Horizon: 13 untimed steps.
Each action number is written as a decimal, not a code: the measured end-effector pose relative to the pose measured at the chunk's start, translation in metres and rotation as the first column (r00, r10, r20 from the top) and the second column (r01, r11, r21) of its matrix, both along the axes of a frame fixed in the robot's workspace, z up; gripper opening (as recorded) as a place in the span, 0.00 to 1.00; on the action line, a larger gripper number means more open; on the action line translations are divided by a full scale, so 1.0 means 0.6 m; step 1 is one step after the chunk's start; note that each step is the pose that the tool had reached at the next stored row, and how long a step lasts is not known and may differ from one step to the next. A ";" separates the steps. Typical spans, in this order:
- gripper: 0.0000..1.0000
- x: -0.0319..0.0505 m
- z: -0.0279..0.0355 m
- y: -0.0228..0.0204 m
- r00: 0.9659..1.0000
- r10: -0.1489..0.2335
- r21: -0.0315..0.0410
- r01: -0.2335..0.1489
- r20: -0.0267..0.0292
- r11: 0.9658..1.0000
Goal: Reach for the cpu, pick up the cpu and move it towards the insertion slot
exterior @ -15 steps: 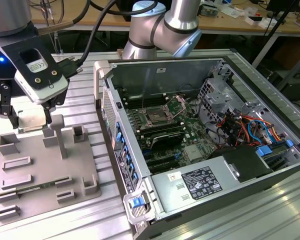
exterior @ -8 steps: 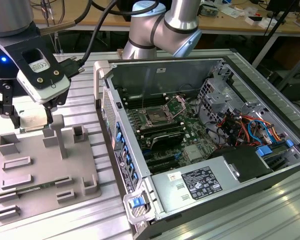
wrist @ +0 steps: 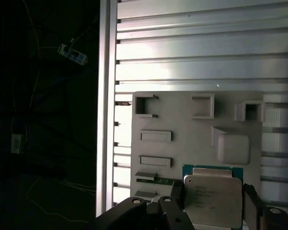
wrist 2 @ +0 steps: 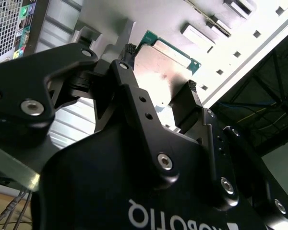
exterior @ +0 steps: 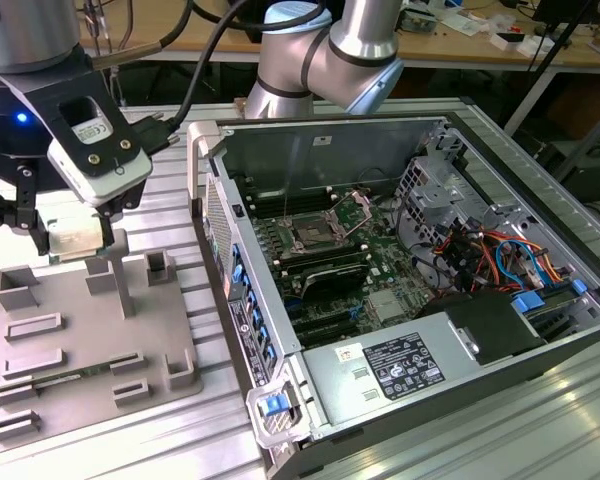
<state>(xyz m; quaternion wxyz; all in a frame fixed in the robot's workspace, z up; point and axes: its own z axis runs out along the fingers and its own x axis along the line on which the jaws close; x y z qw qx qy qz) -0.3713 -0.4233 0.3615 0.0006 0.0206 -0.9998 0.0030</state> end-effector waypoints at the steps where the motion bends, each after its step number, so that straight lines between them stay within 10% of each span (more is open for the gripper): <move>1: 0.55 0.000 0.004 -0.0001 1.000 0.000 0.000 0.000 0.000 1.000; 13: 0.55 0.001 0.015 -0.0001 1.000 0.000 0.000 0.000 0.000 1.000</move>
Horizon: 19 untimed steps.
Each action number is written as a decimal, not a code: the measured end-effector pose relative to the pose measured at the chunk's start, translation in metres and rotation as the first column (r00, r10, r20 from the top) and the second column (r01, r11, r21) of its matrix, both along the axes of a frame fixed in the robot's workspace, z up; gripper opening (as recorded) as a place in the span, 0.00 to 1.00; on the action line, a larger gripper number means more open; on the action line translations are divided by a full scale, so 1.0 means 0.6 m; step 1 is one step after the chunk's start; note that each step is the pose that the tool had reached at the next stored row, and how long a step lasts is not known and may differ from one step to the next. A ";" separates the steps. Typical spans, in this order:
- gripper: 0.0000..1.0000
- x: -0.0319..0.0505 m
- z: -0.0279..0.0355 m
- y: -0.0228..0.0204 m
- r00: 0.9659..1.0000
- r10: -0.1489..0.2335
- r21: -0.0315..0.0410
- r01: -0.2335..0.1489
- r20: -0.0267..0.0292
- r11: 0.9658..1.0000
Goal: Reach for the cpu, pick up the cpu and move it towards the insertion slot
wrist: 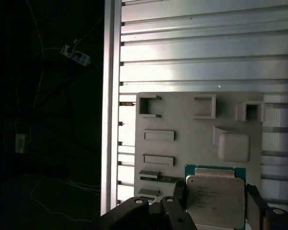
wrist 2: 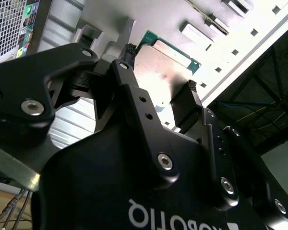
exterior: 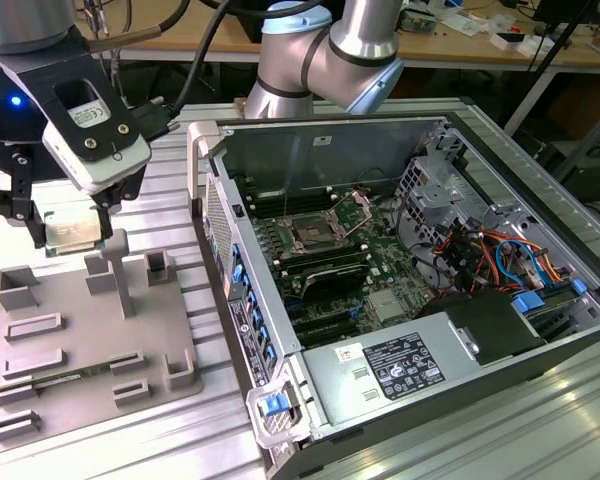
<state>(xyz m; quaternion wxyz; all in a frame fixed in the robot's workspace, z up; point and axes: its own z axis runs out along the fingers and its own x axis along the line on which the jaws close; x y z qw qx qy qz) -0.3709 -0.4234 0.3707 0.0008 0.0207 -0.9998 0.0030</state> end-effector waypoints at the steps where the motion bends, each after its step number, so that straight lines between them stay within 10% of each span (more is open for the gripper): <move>1: 0.55 0.002 0.000 -0.0001 1.000 0.000 0.000 0.000 0.000 1.000; 19: 0.55 0.008 0.037 0.0000 1.000 0.000 0.000 0.000 0.000 1.000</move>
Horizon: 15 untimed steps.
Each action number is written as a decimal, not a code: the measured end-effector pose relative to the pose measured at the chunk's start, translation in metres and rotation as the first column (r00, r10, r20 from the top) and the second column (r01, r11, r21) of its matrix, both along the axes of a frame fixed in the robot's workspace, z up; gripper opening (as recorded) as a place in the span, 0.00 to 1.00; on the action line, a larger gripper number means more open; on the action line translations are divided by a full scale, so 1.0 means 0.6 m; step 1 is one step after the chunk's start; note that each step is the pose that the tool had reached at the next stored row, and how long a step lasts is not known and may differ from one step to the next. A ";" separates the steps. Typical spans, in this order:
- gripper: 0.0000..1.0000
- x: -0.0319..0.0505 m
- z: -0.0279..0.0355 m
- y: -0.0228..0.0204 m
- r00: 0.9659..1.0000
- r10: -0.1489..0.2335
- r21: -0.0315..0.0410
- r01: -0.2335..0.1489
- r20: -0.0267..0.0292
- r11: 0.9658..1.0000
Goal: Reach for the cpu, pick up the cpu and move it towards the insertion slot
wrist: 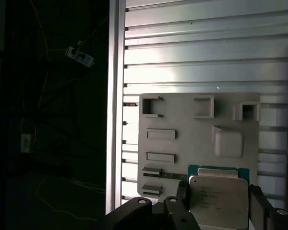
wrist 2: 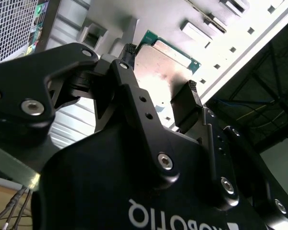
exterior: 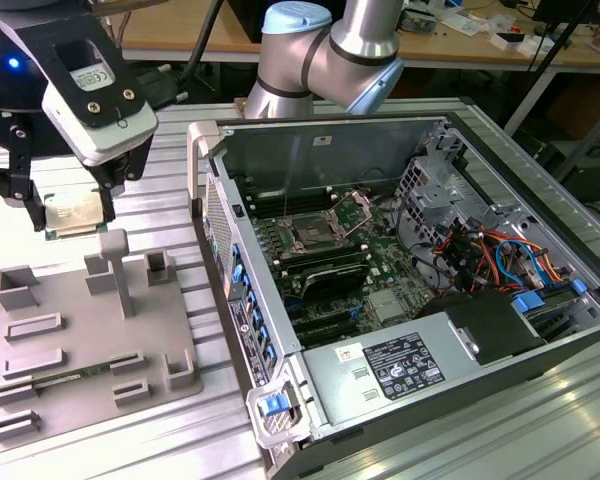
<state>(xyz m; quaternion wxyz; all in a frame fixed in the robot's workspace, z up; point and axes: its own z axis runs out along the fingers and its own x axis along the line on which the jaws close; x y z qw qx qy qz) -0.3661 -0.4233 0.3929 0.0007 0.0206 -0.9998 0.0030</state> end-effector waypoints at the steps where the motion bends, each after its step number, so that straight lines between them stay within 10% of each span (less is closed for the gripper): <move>1: 0.55 0.000 0.002 0.0000 1.000 0.000 0.000 0.000 0.000 1.000; 15: 0.55 0.021 0.009 0.0000 1.000 0.000 0.000 0.000 -0.017 1.000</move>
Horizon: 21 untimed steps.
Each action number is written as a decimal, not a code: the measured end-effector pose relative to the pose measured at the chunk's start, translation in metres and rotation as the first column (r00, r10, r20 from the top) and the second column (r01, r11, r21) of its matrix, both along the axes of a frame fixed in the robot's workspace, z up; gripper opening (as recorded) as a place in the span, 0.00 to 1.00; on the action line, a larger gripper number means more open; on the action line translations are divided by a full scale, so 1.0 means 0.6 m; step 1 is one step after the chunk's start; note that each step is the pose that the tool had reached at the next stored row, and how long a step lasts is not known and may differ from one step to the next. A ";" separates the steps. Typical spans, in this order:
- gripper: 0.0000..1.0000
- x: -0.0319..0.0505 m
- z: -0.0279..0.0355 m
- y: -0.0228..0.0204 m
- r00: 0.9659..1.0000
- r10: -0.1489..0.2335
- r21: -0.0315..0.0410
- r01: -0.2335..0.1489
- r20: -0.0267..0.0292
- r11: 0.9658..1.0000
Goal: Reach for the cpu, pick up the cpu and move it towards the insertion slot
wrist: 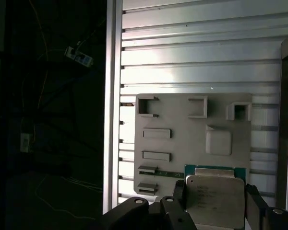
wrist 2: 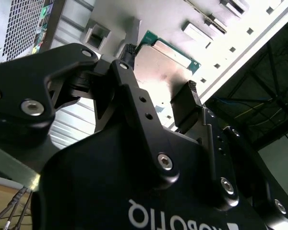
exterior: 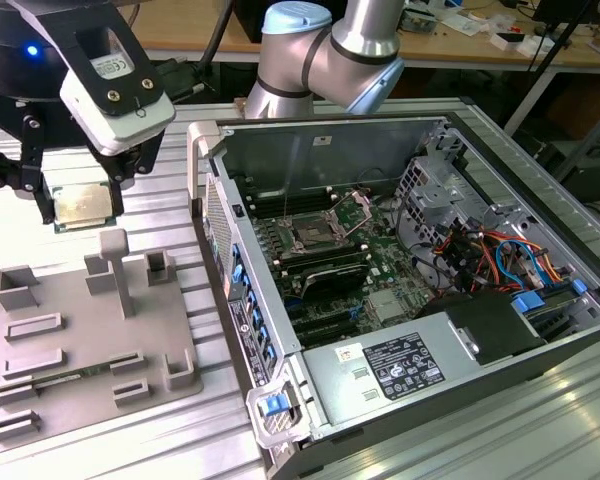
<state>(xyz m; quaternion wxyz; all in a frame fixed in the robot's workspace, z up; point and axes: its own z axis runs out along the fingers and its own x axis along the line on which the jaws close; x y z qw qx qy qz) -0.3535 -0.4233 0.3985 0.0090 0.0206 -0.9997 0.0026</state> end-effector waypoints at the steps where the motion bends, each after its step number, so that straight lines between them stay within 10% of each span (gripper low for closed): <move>1: 0.55 0.002 0.000 0.0000 1.000 0.000 0.000 0.000 -0.002 1.000; 21: 0.55 0.049 0.000 -0.0002 0.999 0.000 0.001 0.000 -0.036 1.000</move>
